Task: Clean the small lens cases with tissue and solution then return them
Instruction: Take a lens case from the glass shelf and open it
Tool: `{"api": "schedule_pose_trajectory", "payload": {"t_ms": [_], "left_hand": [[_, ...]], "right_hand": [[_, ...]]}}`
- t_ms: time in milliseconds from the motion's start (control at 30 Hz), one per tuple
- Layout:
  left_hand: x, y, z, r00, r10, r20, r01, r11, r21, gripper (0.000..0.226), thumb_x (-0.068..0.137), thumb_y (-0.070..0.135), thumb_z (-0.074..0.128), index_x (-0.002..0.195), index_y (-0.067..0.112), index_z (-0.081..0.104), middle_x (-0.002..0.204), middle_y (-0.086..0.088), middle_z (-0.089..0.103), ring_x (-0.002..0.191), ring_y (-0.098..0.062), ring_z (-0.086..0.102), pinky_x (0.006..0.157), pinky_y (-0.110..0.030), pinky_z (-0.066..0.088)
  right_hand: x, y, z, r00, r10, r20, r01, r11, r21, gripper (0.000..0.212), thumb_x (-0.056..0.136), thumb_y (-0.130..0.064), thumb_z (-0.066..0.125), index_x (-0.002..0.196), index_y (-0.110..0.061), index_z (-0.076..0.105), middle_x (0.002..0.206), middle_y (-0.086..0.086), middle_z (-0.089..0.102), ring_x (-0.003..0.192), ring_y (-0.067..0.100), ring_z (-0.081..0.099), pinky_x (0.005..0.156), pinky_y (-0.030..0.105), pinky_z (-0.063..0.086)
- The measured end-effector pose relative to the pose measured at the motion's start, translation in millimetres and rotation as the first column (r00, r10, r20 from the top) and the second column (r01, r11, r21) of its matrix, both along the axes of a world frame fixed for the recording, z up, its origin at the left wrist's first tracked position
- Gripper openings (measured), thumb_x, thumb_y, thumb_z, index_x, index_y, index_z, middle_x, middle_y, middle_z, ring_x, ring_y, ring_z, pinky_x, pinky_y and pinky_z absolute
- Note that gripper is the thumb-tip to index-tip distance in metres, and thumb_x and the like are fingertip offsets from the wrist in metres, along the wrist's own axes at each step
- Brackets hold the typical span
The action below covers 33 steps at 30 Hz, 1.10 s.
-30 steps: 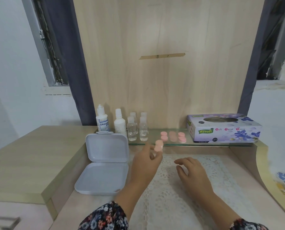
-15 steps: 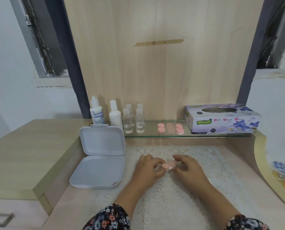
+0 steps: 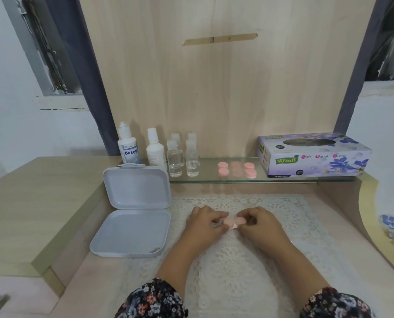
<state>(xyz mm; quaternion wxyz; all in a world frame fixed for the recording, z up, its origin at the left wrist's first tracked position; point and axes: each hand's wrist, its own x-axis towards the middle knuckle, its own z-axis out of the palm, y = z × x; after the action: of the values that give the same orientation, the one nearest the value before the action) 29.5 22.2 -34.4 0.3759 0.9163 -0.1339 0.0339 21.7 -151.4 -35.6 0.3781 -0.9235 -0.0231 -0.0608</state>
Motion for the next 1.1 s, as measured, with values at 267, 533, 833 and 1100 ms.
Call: {"api": "schedule_pose_trajectory", "payload": {"t_ms": [267, 533, 833, 1100], "left_hand": [[2.4, -3.6, -5.3, 0.996, 0.024, 0.084, -0.033, 0.995, 0.099, 0.026, 0.094, 0.037, 0.057, 0.119, 0.037, 0.064, 0.097, 0.014, 0.050, 0.104, -0.012, 0.040, 0.096, -0.029, 0.032], [1.5, -11.6, -6.5, 0.989, 0.088, 0.117, -0.103, 0.986, 0.131, 0.031, 0.084, 0.048, 0.064, 0.107, 0.028, 0.057, 0.105, 0.014, 0.054, 0.103, -0.011, 0.043, 0.092, -0.030, 0.035], [-4.3, -6.0, -7.6, 0.998, 0.043, 0.047, -0.039, 0.996, -0.082, 0.038, 0.089, 0.023, 0.064, 0.125, 0.032, 0.057, 0.108, 0.011, 0.054, 0.109, -0.009, 0.049, 0.099, -0.024, 0.038], [-2.9, -3.4, -14.3, 0.996, 0.016, 0.085, -0.003, 0.988, -0.152, 0.045, 0.090, 0.014, 0.061, 0.129, 0.037, 0.055, 0.108, 0.018, 0.053, 0.107, -0.003, 0.054, 0.103, -0.026, 0.041]], "right_hand": [[-0.6, -3.5, -8.2, 0.999, 0.000, 0.052, -0.005, 0.996, 0.091, 0.017, 0.078, -0.019, 0.069, 0.087, -0.034, 0.067, 0.088, -0.015, 0.058, 0.084, 0.005, 0.054, 0.077, 0.026, 0.045], [-0.7, -3.3, -10.8, 0.997, -0.005, 0.073, -0.003, 0.994, 0.111, 0.016, 0.076, -0.023, 0.071, 0.084, -0.036, 0.067, 0.087, -0.014, 0.061, 0.084, 0.007, 0.056, 0.079, 0.031, 0.049], [-1.9, -5.3, -12.6, 0.997, 0.005, 0.080, -0.016, 0.991, 0.129, 0.018, 0.077, -0.021, 0.070, 0.088, -0.036, 0.068, 0.088, -0.015, 0.061, 0.088, 0.007, 0.055, 0.080, 0.031, 0.047], [-2.0, -5.6, -13.4, 0.996, 0.007, 0.087, -0.017, 0.993, 0.120, 0.018, 0.077, -0.021, 0.069, 0.089, -0.035, 0.068, 0.089, -0.015, 0.060, 0.087, 0.007, 0.055, 0.079, 0.029, 0.048]]}}
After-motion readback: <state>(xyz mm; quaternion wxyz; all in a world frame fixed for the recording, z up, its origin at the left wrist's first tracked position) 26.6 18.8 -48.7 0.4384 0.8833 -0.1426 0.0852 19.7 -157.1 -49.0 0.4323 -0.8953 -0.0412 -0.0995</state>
